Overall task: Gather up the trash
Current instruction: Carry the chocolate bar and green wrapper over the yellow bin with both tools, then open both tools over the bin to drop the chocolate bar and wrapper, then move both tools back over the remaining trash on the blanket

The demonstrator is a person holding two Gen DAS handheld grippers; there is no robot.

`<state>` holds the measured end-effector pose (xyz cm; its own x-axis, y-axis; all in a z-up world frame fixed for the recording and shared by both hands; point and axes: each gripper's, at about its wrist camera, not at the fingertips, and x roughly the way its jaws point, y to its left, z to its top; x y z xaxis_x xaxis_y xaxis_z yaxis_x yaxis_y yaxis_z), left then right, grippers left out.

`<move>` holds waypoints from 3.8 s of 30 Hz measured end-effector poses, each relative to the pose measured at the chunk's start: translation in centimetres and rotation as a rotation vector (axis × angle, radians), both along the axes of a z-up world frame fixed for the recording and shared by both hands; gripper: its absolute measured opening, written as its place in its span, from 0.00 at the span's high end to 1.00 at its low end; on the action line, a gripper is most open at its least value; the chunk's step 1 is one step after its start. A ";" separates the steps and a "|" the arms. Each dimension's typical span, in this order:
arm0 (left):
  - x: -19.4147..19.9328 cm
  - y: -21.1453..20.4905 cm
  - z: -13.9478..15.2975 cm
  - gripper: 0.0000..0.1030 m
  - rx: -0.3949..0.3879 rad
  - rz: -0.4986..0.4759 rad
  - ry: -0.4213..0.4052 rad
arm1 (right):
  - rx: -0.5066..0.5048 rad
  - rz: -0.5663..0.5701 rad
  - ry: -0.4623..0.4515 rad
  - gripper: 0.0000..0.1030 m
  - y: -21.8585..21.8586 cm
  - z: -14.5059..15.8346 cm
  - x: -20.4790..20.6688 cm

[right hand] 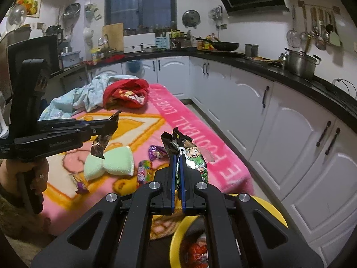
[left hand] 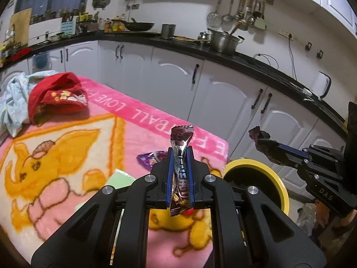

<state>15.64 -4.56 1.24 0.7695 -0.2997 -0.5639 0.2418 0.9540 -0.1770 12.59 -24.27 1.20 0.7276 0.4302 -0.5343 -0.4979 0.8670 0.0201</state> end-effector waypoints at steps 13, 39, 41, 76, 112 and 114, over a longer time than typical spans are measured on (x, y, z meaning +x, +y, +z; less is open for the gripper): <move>-0.2 -3.8 -0.7 0.94 0.010 -0.079 0.006 | 0.013 -0.065 0.018 0.97 -3.2 -1.2 -0.9; 0.4 -11.8 -4.4 0.94 0.031 -0.254 0.054 | 0.047 -0.238 0.107 0.97 -10.5 -5.0 -1.6; 0.5 -12.4 -4.9 0.94 0.031 -0.270 0.064 | 0.046 -0.245 0.118 0.97 -10.8 -5.5 -1.6; 1.7 -14.2 -9.7 0.32 0.028 -0.282 0.180 | 0.085 -0.360 0.227 0.61 -14.3 -9.2 -0.9; -2.9 -1.6 -2.4 0.11 0.036 0.027 -0.045 | 0.009 -0.138 0.005 0.32 -2.8 -1.7 -2.7; -3.2 -1.1 -2.3 0.11 0.038 0.038 -0.051 | 0.003 -0.123 0.005 0.30 -2.0 -1.7 -2.7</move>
